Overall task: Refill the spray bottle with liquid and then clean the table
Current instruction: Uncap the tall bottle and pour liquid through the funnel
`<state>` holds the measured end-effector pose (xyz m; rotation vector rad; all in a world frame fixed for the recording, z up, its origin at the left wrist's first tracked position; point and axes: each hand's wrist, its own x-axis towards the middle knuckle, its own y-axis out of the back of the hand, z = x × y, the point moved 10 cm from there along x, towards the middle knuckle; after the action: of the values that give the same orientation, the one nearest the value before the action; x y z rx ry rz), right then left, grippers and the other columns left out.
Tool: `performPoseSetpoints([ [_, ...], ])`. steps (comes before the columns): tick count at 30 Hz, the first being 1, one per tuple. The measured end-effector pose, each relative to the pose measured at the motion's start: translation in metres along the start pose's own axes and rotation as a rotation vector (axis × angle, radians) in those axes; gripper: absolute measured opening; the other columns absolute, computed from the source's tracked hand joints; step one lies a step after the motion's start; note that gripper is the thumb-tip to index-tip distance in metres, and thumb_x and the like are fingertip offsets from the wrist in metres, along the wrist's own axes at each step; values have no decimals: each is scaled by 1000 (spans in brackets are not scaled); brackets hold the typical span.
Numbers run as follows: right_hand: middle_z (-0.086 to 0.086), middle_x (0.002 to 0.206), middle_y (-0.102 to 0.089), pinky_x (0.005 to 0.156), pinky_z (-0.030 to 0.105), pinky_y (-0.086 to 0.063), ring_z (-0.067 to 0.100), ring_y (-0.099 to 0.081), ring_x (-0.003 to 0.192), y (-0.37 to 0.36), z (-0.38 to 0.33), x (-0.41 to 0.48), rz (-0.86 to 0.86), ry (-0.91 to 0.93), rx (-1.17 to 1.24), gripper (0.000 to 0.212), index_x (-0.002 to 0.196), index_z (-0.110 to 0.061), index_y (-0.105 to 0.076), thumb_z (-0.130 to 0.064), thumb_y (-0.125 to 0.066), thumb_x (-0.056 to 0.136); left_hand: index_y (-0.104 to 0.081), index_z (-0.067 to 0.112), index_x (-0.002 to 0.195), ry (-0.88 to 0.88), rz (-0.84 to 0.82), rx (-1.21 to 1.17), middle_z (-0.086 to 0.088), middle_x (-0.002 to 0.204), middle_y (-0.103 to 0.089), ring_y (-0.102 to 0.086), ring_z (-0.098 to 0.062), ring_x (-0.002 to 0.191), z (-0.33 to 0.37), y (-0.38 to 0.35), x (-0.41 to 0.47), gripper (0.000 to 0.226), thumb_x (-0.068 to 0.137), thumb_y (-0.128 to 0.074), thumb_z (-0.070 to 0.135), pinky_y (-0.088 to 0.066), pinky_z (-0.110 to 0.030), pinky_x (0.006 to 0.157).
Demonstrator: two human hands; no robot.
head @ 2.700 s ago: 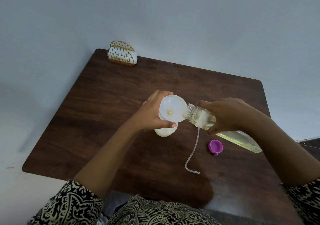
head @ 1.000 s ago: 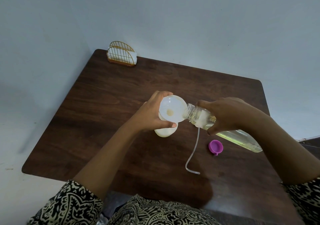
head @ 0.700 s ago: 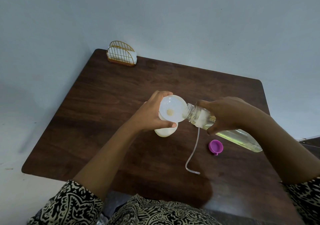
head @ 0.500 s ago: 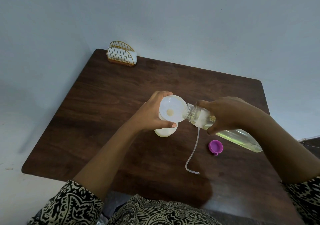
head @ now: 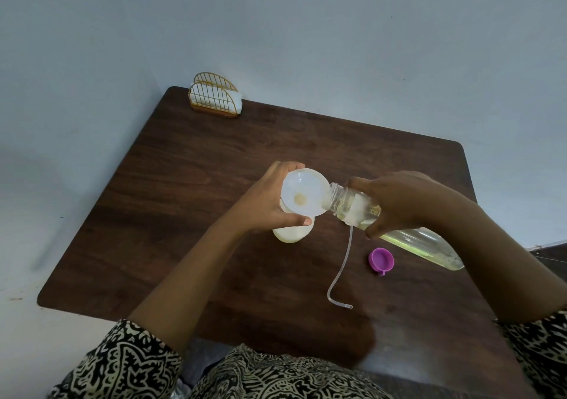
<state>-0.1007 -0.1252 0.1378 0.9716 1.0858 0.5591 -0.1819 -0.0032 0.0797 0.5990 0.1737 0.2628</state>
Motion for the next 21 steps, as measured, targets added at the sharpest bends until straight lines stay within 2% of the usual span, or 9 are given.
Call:
performPoseSetpoints([
  [6,-13,92,-55,53,20,-29,5,-44,67,-1,0,1,-8,12,5,76,133,-34,-33,-49,-73,71,-32,27,138,-3,7,7,5,138,-36,-38,-8,117,1,1,0,90,66,-86,29,-47,-33,94],
  [11,-10,108,-62,52,17,-26,4,-42,69,-2,-1,2,-22,22,13,76,134,-34,-33,-49,-74,72,-32,27,138,0,11,4,5,138,-37,-40,-10,119,-1,0,0,90,65,-86,29,-47,-32,94],
  [15,-10,102,-62,54,18,-30,6,-45,70,-2,-1,3,-20,22,22,74,131,-33,-35,-50,-74,71,-32,28,137,1,10,2,7,136,-37,-39,-8,117,-2,0,1,90,65,-86,30,-47,-30,93],
  [18,-13,91,-53,52,19,-28,2,-39,62,1,-1,3,-13,15,8,74,132,-33,-34,-50,-73,71,-32,28,137,-5,9,-8,8,136,-37,-41,-10,119,-2,0,0,90,65,-86,30,-49,-33,92],
  [21,-11,98,-58,54,19,-30,5,-44,69,0,-1,3,-17,19,11,76,133,-34,-33,-50,-73,71,-32,27,138,-5,8,-12,7,137,-37,-42,-12,120,-2,0,0,90,65,-86,30,-50,-35,92],
])
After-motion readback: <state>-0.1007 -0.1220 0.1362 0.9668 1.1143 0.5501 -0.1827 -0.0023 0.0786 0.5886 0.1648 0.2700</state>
